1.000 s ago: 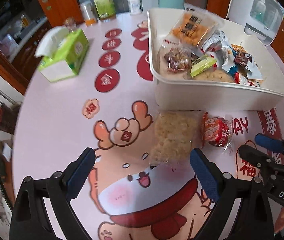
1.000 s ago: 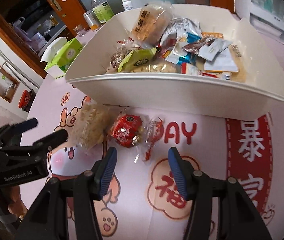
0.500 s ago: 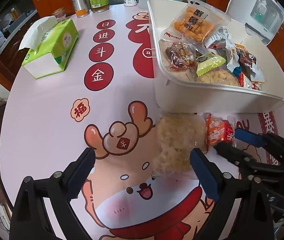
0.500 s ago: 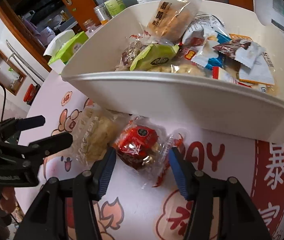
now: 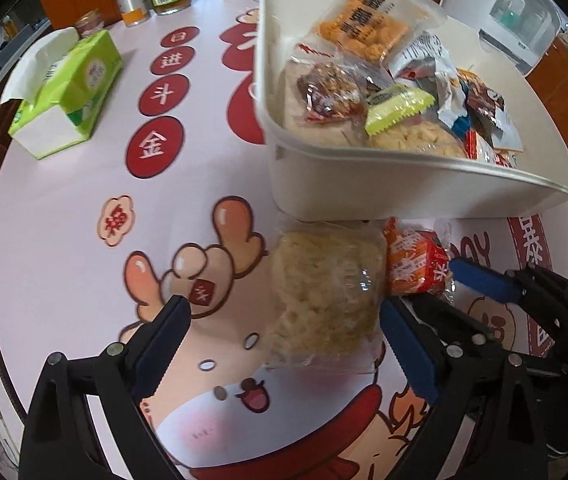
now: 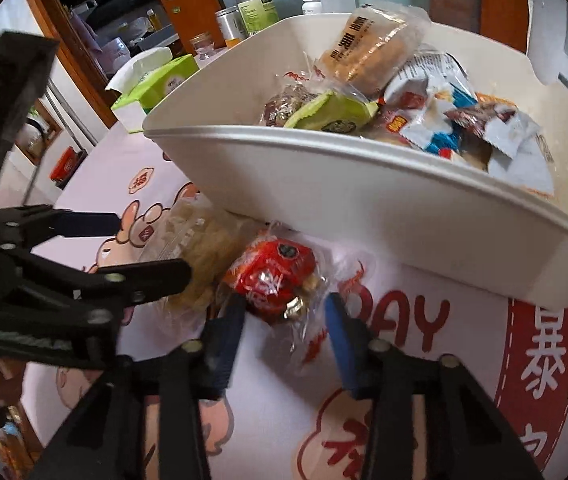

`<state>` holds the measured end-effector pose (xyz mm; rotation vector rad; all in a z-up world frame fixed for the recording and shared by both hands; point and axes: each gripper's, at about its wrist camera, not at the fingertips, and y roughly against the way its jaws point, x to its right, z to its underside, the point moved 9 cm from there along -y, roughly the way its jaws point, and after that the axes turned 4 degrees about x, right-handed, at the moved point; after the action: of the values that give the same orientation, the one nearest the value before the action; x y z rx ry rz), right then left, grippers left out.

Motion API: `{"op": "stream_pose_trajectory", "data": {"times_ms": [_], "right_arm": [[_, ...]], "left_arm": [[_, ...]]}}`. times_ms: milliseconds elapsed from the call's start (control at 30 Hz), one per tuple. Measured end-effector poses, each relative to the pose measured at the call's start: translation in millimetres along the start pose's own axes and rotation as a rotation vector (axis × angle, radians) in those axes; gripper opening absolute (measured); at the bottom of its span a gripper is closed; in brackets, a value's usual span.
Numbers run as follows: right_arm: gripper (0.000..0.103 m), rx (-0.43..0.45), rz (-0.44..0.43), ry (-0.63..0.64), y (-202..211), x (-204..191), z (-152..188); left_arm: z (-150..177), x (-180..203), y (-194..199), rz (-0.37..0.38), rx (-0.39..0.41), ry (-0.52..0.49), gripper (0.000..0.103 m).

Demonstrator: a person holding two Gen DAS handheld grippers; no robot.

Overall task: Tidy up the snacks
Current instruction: 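Grasp the clear puffed-rice bag with left tool while right tool grasps the red-orange snack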

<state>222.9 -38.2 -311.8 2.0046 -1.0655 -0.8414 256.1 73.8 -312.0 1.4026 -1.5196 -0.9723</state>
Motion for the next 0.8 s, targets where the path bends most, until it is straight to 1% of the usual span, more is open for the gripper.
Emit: {"op": "stream_pose_trajectory", "data": {"times_ms": [67, 100, 167, 233, 267, 300, 333, 367, 400, 433, 467, 533, 633, 700, 800], "right_arm": [[0.023, -0.015, -0.007, -0.003, 3.5, 2.0, 5.1], [0.021, -0.018, -0.011, 0.0, 5.7, 2.0, 7.2], [0.015, -0.023, 0.01, 0.012, 7.9, 3.5, 9.8], [0.015, -0.031, 0.029, 0.012, 8.1, 7.2, 11.0], [0.015, -0.034, 0.026, 0.008, 8.4, 8.3, 11.1], [0.015, -0.035, 0.023, -0.001, 9.0, 9.7, 10.8], [0.017, -0.036, 0.018, -0.006, 9.5, 9.9, 9.4], [0.023, -0.032, 0.011, -0.004, 11.0, 9.6, 7.5], [0.028, -0.02, 0.011, 0.004, 13.6, 10.1, 5.3], [0.04, -0.006, 0.018, 0.015, 15.0, 9.3, 2.1], [0.047, 0.011, 0.023, 0.029, 16.8, 7.9, -1.3], [0.05, 0.032, 0.021, 0.056, 17.6, 3.5, -6.7], [0.051, 0.024, 0.016, 0.105, 11.3, -6.3, -9.4], [0.051, 0.014, 0.036, 0.143, 4.1, -11.9, -9.0], [0.06, 0.017, 0.083, 0.206, -6.4, -19.4, -8.6]], "left_arm": [[0.4, 4.2, -4.7, 0.003, -0.01, -0.006, 0.095], [1.8, 4.6, -6.6, 0.002, -0.014, -0.009, 0.095], [3.7, 5.5, -11.9, -0.008, -0.021, -0.015, 0.095], [5.0, 6.3, -17.7, -0.017, -0.03, -0.011, 0.095], [5.7, 5.9, -20.2, -0.015, -0.036, -0.005, 0.093], [6.0, 5.2, -22.9, -0.007, -0.04, 0.007, 0.085], [6.7, 4.6, -24.5, 0.015, -0.045, 0.027, 0.083], [6.2, 3.5, -23.5, 0.013, -0.033, 0.029, 0.072], [4.6, 2.8, -20.9, 0.008, -0.017, 0.023, 0.056], [3.8, 2.6, -19.4, 0.005, -0.013, 0.016, 0.054], [3.8, 0.8, -18.1, 0.002, -0.013, 0.023, 0.053], [5.5, -4.2, -16.2, -0.018, -0.009, 0.033, 0.052], [10.8, -15.7, -7.6, -0.042, -0.002, 0.035, 0.052], [15.5, -21.6, -3.4, -0.042, -0.005, 0.046, 0.052], [20.0, -29.3, 4.0, -0.042, -0.001, 0.068, 0.052]]}}
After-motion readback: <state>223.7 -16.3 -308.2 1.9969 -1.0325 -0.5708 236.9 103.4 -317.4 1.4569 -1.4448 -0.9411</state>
